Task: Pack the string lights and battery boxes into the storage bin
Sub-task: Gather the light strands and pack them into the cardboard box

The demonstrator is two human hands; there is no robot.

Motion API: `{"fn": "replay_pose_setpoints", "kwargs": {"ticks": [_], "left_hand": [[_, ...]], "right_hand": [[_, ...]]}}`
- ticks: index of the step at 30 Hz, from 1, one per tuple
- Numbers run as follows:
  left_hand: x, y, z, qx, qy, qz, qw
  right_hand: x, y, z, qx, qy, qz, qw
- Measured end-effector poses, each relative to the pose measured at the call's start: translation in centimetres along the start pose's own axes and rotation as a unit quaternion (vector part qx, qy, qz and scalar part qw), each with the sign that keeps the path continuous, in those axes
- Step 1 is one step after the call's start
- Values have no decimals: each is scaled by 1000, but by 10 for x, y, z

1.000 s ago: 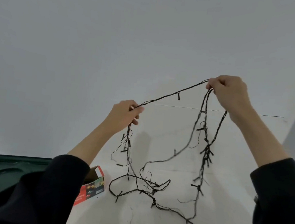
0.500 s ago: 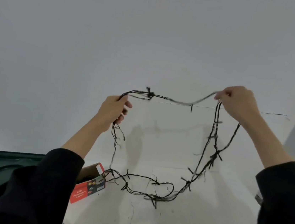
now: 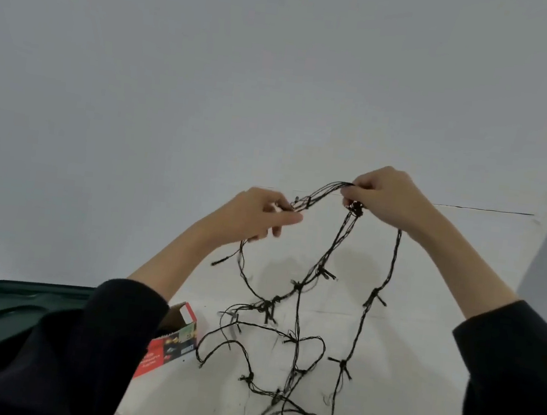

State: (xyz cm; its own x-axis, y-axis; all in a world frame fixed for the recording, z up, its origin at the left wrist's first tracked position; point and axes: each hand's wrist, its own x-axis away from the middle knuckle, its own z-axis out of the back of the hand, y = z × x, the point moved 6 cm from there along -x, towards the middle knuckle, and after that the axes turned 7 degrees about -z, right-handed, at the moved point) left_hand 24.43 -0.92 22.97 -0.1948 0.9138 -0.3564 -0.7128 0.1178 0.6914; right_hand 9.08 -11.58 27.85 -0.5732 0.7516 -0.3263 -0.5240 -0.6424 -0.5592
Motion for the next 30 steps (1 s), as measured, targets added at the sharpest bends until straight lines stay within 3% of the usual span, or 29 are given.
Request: {"fn": "replay_pose_setpoints", "kwargs": {"ticks": [4,9,11,15,18,25,30], "left_hand": [[14,-31,-13,-20,-70,36,997],[34,-63,-19,60,-135,110,983],[41,-71,-21,142,-147,152,967],[44,-74,-12,342,-98,163,920],[36,-71,-1,411,-32,152,898],[25,-67,-13,275,-30,171,946],[22,-59,-27,304,-47,139,942]], "right_hand": [[-5,20,-5,7,40,-30,999],[-9,40,5,-11,90,-54,994],[-10,48,4,-7,51,-57,997],[-2,66,-12,7,-136,-95,986],[-3,73,-5,6,-156,-114,981],[9,15,28,-24,-179,3,984],[19,-37,36,-158,-216,86,960]]}}
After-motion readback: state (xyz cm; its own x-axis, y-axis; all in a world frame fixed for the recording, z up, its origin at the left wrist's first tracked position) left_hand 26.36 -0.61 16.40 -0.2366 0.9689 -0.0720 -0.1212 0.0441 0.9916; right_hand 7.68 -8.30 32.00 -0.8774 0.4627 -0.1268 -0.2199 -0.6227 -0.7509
